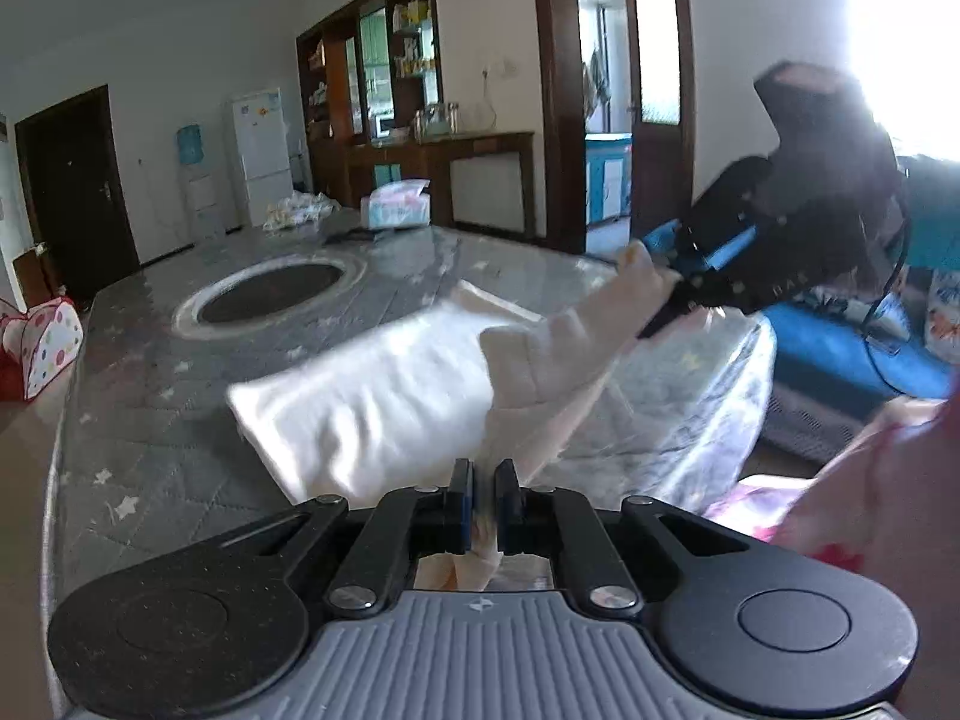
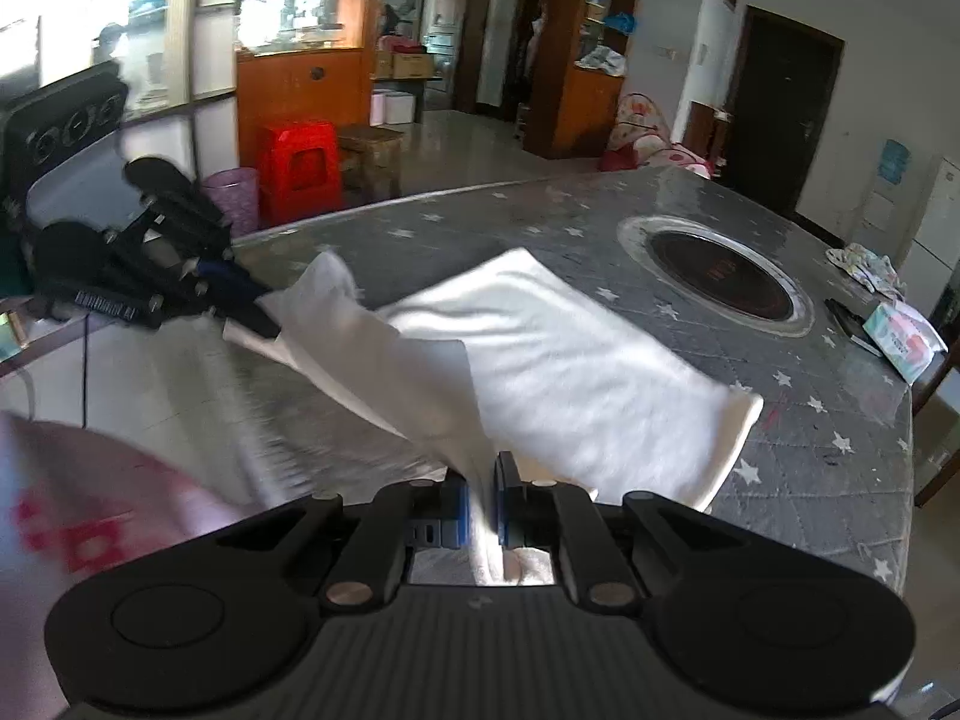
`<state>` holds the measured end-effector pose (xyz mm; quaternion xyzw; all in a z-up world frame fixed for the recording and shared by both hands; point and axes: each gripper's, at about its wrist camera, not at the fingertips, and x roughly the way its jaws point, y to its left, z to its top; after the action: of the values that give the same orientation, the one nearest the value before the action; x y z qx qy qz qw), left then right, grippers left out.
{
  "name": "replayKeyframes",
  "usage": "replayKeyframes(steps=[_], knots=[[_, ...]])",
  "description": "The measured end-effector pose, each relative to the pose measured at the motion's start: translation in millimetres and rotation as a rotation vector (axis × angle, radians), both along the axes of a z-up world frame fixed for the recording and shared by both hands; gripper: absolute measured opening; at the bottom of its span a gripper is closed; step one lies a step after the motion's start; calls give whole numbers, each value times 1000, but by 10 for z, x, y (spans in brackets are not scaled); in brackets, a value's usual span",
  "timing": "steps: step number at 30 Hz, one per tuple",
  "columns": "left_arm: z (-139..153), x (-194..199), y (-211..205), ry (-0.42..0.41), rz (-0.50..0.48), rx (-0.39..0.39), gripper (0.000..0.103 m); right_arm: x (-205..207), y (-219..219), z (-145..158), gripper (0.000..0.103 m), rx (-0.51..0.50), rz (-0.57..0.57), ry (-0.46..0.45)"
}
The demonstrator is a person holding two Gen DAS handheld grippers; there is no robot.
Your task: Fold clothes
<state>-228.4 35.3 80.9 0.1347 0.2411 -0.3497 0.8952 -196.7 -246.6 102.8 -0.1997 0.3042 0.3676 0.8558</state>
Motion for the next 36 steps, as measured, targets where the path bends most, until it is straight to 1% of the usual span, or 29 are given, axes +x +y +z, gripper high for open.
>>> replayKeyframes(steps=[2,4,8,11,16,18,23,26,28,29,30,32,34,36], knots=[[149,-112,20,-13,-4,-12,7,-129,-30,131,7,1,18,-7],[243,-95,-9,-38,-3,-7,6,-148,-53,228,7,7,12,-19],[301,200,-92,-65,12,12,6,48,-73,293,7,29,-28,-28],[290,517,-133,-46,30,19,6,286,-63,258,7,26,-51,-31],[177,1079,-191,-11,46,40,5,773,-74,134,7,24,-98,10],[98,1327,-225,20,57,41,5,985,-84,34,7,22,-118,35],[-222,1804,-390,54,108,86,6,1423,-97,-294,8,35,-194,91],[-447,1963,-478,72,147,118,6,1589,-112,-487,12,54,-254,104],[-556,2017,-481,95,179,113,10,1635,-131,-599,19,63,-286,110],[-565,2018,-472,97,190,106,12,1642,-145,-646,24,59,-301,107],[-574,2019,-462,99,200,98,15,1648,-165,-681,30,58,-314,104],[-558,2005,-439,88,221,92,20,1641,-225,-695,37,69,-334,99],[-513,1977,-409,71,246,93,23,1618,-318,-656,38,82,-360,91],[-458,1935,-376,57,277,91,22,1583,-422,-590,39,98,-400,74]])
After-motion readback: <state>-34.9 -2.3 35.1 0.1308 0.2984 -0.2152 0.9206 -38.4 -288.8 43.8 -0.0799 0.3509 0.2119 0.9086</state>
